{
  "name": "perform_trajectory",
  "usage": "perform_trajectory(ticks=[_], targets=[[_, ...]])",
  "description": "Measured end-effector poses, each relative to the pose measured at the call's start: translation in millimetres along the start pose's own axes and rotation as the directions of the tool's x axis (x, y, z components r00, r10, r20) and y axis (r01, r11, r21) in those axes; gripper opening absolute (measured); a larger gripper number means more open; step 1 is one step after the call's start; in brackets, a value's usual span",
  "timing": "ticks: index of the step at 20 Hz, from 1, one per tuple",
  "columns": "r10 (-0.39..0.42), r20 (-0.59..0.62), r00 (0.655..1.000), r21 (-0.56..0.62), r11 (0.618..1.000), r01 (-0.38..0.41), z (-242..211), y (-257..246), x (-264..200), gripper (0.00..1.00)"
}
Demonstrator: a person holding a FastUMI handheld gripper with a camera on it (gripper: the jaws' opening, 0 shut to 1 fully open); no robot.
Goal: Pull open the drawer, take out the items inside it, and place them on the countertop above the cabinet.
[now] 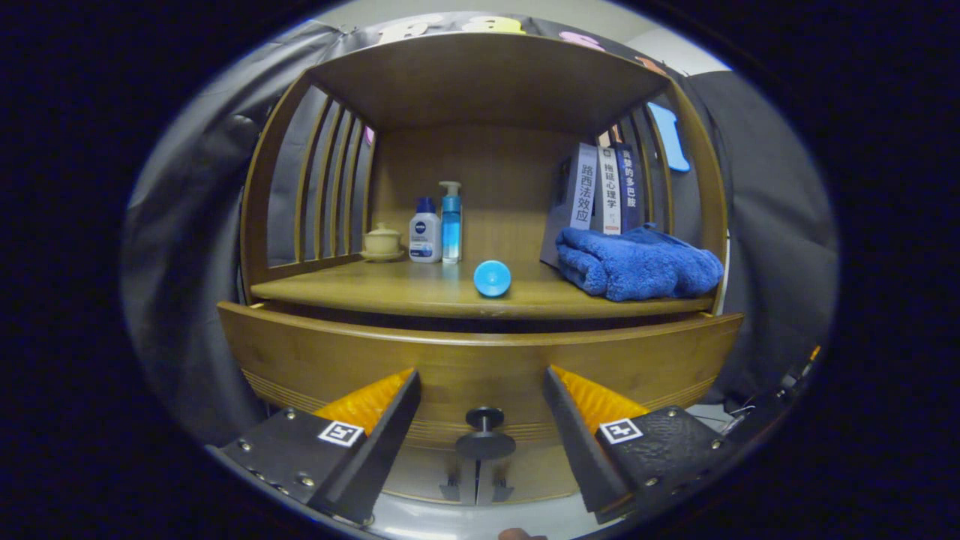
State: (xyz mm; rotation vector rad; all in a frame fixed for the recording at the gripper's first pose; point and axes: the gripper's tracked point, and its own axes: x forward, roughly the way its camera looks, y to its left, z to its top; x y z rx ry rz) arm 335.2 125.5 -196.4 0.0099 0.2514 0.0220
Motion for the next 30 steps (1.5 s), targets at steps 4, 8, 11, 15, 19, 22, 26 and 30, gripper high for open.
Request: perform_trajectory(ticks=[4, 8, 11, 15, 19, 22, 26, 30], targets=[[-0.007, -0.002, 1.0, 0.002, 1.0, 0.007, 2.8, 1.6, 15.8, 0.99], [-0.009, -0.008, 1.0, 0.004, 1.0, 0.009, 4.2, 2.6, 30.6, 0.98], [-0.008, 0.01, 1.0, -0.013, 1.0, 0.008, 4.6, 1.3, 29.2, 0.98], [-0.007, 0.017, 1.0, -0.012, 1.0, 0.008, 4.6, 1.6, 29.5, 0.99], [-0.006, 0.025, 1.0, -0.004, 1.0, 0.006, 4.7, 1.8, 29.9, 0.99], [-0.001, 0.014, 1.0, -0.002, 1.0, 0.001, 3.8, 2.2, 27.6, 0.99], [0.025, 0.008, 1.0, 0.028, 0.999, -0.025, 3.6, 4.6, 12.3, 0.99], [0.062, 0.006, 0.998, 0.03, 0.998, -0.062, 4.5, 5.4, -9.7, 0.99]])
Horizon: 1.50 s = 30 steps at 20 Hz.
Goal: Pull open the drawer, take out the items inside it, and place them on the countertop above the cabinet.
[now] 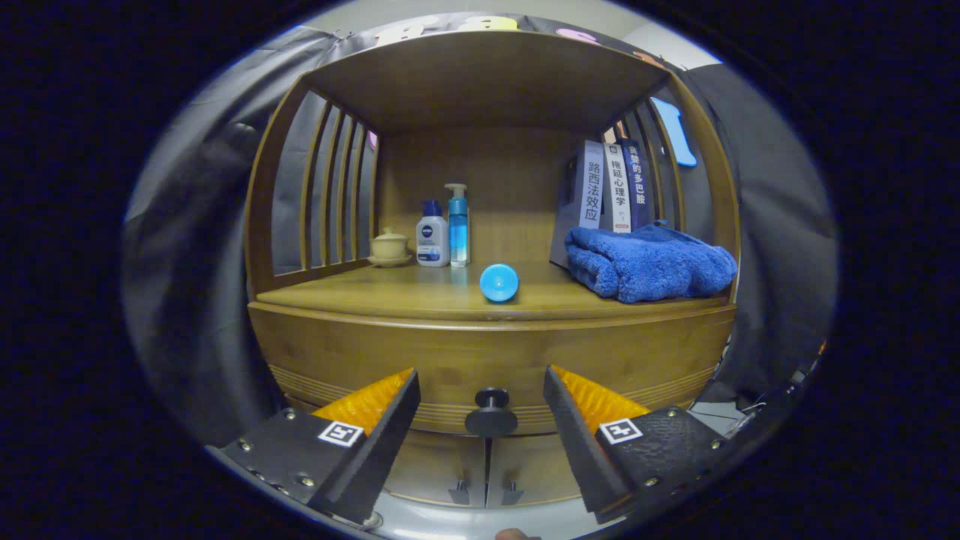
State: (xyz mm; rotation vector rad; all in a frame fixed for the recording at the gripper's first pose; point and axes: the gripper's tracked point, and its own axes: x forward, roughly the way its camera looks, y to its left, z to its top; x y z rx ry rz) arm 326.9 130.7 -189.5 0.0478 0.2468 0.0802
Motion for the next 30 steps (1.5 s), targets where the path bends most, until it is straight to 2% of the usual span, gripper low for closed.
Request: perform_trajectory(ticks=[5, 9, 17, 22, 27, 30], targets=[[0.054, 0.014, 0.998, -0.016, 0.998, -0.054, 12.9, -4.5, -23.5, 0.99], [0.083, 0.016, 0.996, -0.052, 0.995, -0.082, 27.4, -31.3, -30.9, 0.99], [0.006, 0.067, 0.998, -0.122, 0.992, 0.003, 73.4, -154.0, -44.9, 0.99], [-0.014, 0.116, 0.993, -0.087, 0.996, 0.025, 98.8, -233.1, -77.9, 0.99], [-0.036, 0.248, 0.968, -0.069, 0.996, 0.055, 124.8, -299.5, -122.4, 0.98], [-0.012, 0.326, 0.945, -0.012, 1.0, 0.017, 137.9, -314.5, -148.3, 0.98]])
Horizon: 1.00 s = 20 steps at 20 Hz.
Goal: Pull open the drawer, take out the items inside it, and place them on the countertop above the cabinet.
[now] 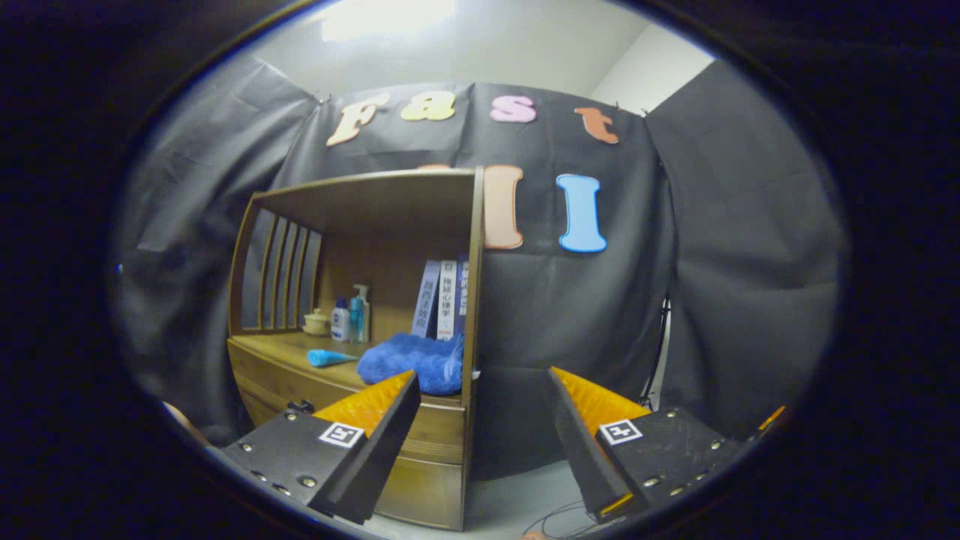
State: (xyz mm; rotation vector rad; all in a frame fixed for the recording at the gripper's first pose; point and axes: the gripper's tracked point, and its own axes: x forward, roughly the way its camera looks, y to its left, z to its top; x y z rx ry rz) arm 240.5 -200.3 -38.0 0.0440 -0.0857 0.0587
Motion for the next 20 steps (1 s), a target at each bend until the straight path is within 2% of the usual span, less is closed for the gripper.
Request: perform_trajectory(ticks=[6, 11, 14, 20], targets=[[0.037, 0.003, 0.999, 0.079, 0.996, -0.037, -14.3, -8.1, -30.3, 0.99], [0.084, -0.064, 0.994, 0.154, 0.985, -0.073, -54.5, 3.4, -51.5, 0.99], [0.077, -0.114, 0.991, 0.219, 0.975, -0.05, -72.6, 7.5, -61.2, 0.99], [0.041, -0.168, 0.985, 0.222, 0.975, -0.002, -91.0, 3.2, -71.1, 0.99]])
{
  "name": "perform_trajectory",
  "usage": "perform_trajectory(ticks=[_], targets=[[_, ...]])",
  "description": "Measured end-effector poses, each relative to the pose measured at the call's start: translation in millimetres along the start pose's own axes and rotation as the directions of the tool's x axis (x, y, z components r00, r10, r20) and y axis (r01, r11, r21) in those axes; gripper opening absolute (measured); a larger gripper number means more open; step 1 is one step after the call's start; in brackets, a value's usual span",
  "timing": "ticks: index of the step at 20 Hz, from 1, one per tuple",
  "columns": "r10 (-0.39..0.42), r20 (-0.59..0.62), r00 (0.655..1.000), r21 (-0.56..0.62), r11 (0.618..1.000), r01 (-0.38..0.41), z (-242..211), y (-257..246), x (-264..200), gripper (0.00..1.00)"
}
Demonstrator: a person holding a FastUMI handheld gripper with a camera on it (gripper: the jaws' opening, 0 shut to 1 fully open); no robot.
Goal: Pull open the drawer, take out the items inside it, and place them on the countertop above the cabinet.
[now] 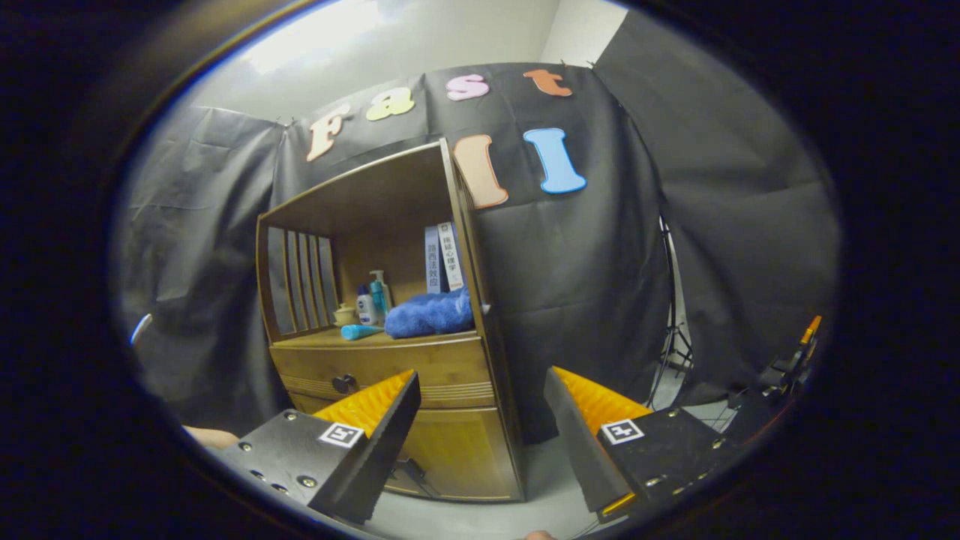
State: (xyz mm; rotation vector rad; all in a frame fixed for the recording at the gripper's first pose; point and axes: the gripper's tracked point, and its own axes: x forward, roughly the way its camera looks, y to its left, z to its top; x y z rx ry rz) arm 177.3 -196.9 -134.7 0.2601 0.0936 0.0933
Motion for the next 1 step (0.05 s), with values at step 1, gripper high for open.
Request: perform_trajectory(ticks=[1], targets=[[-0.003, -0.01, 1.0, 0.004, 1.0, 0.003, -1.4, -1.2, -1.3, 0.99]])
